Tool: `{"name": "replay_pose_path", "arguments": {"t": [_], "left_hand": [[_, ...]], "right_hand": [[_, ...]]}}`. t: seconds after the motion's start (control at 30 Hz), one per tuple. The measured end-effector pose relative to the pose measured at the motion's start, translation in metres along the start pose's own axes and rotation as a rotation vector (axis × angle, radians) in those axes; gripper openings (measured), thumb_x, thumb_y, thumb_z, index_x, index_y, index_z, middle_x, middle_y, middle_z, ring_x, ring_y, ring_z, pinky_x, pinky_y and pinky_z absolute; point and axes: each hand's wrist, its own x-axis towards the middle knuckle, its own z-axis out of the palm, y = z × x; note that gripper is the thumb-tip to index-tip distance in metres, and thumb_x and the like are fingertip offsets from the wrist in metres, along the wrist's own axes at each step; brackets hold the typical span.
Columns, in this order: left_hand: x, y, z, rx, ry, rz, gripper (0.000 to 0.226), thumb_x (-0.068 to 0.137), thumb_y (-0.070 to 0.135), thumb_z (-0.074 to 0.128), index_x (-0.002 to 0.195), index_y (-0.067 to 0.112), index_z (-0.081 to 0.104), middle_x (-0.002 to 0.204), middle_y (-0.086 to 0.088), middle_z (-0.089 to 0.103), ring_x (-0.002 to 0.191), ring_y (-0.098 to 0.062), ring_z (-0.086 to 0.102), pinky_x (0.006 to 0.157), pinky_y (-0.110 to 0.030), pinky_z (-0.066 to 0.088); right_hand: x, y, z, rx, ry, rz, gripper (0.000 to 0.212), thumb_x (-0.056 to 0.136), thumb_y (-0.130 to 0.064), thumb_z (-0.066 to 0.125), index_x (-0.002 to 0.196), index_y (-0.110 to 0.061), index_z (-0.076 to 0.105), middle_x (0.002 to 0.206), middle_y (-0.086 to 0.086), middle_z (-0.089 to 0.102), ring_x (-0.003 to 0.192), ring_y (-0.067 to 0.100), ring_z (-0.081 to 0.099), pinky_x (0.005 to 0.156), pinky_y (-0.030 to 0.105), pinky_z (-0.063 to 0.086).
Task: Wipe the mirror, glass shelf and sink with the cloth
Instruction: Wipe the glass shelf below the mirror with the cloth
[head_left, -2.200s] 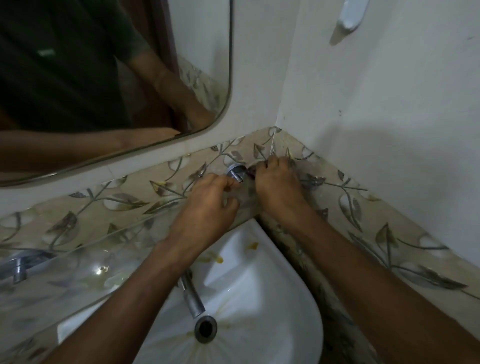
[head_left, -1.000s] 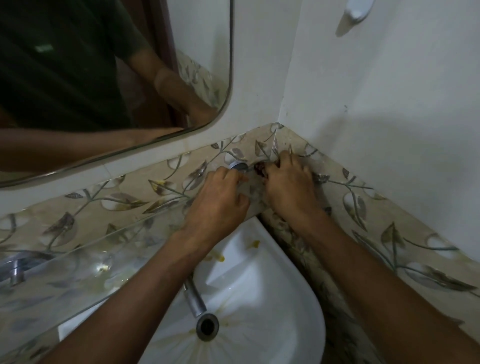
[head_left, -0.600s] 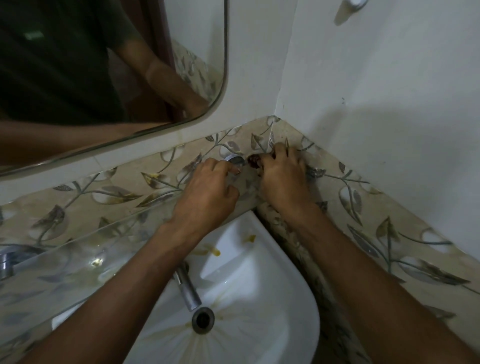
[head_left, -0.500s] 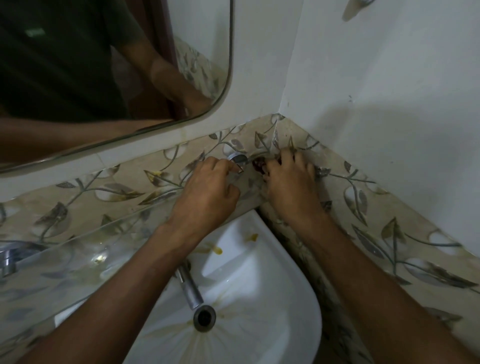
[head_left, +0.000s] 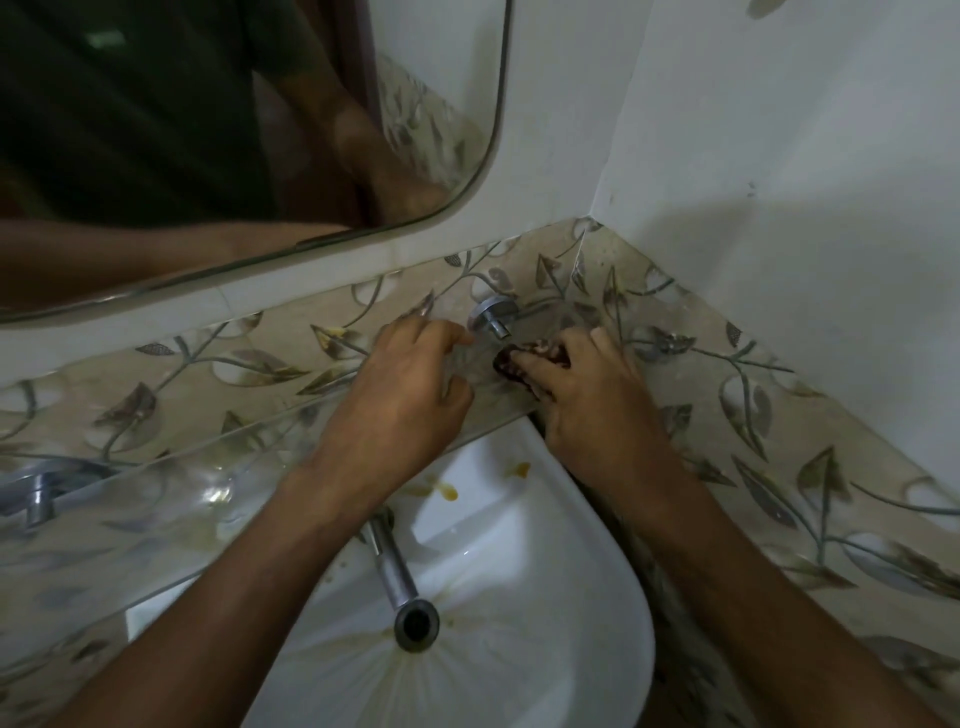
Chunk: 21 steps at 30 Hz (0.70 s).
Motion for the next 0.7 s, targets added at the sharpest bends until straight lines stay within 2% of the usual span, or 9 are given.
{"name": "replay_pose_path", "arguments": {"t": [0.1,0.17,0.23,0.33,0.4,0.57,0.7], "left_hand": [[-0.018,-0.002,-0.01,0.001,0.016,-0.015,0.039,0.086,0.018,0.06,0.125,0.022,0.057,0.115,0.005,0.051,0.112,-0.013,0.044,0.093,-0.026,0.037],[-0.02,-0.004,-0.011,0.027,0.011,-0.025,0.039,0.087,0.019,0.06,0.125,0.021,0.057,0.117,0.002,0.051,0.112,-0.016,0.045,0.094,-0.028,0.038],[-0.015,-0.005,-0.009,0.051,-0.015,-0.055,0.039,0.087,0.019,0.06,0.126,0.02,0.056,0.121,-0.001,0.052,0.115,-0.019,0.044,0.093,-0.026,0.035],[-0.006,-0.005,-0.006,0.066,-0.006,-0.096,0.04,0.087,0.022,0.059,0.128,0.022,0.055,0.124,-0.002,0.052,0.118,-0.02,0.043,0.095,-0.027,0.034],[-0.003,-0.004,-0.005,0.071,0.006,-0.107,0.041,0.088,0.023,0.058,0.128,0.022,0.055,0.125,-0.003,0.052,0.119,-0.021,0.042,0.096,-0.028,0.034],[-0.004,-0.005,-0.003,0.082,0.007,-0.092,0.04,0.087,0.023,0.058,0.126,0.021,0.056,0.126,-0.003,0.052,0.117,-0.02,0.043,0.095,-0.027,0.034],[-0.006,-0.007,-0.002,0.068,-0.012,-0.111,0.043,0.085,0.02,0.06,0.128,0.022,0.054,0.128,-0.003,0.051,0.12,-0.02,0.042,0.099,-0.032,0.037]], "right_hand": [[0.012,0.009,0.003,0.048,0.017,0.095,0.043,0.086,-0.01,0.066,0.129,-0.016,0.064,0.112,0.012,0.062,0.107,0.033,0.051,0.083,0.04,0.048],[0.029,0.007,0.01,0.022,0.067,0.209,0.034,0.09,-0.015,0.065,0.123,-0.008,0.062,0.114,0.016,0.061,0.111,0.035,0.05,0.087,0.042,0.045],[0.038,-0.01,0.018,0.032,0.092,0.262,0.034,0.088,-0.014,0.067,0.119,-0.002,0.061,0.113,0.022,0.061,0.108,0.038,0.051,0.089,0.045,0.044],[0.026,-0.034,0.028,0.03,0.098,0.13,0.041,0.083,-0.013,0.068,0.121,-0.002,0.06,0.111,0.021,0.06,0.103,0.037,0.052,0.087,0.045,0.045],[0.021,-0.029,0.027,0.025,0.11,0.08,0.036,0.083,-0.012,0.066,0.118,-0.006,0.063,0.112,0.018,0.059,0.103,0.035,0.05,0.086,0.045,0.047],[0.04,-0.006,0.027,-0.062,0.125,0.267,0.024,0.087,-0.011,0.059,0.108,-0.008,0.071,0.117,0.018,0.06,0.107,0.04,0.051,0.089,0.049,0.045],[0.016,-0.032,0.019,0.041,0.073,0.075,0.035,0.08,-0.012,0.056,0.112,-0.017,0.069,0.114,0.01,0.058,0.104,0.031,0.048,0.085,0.044,0.043]]}}
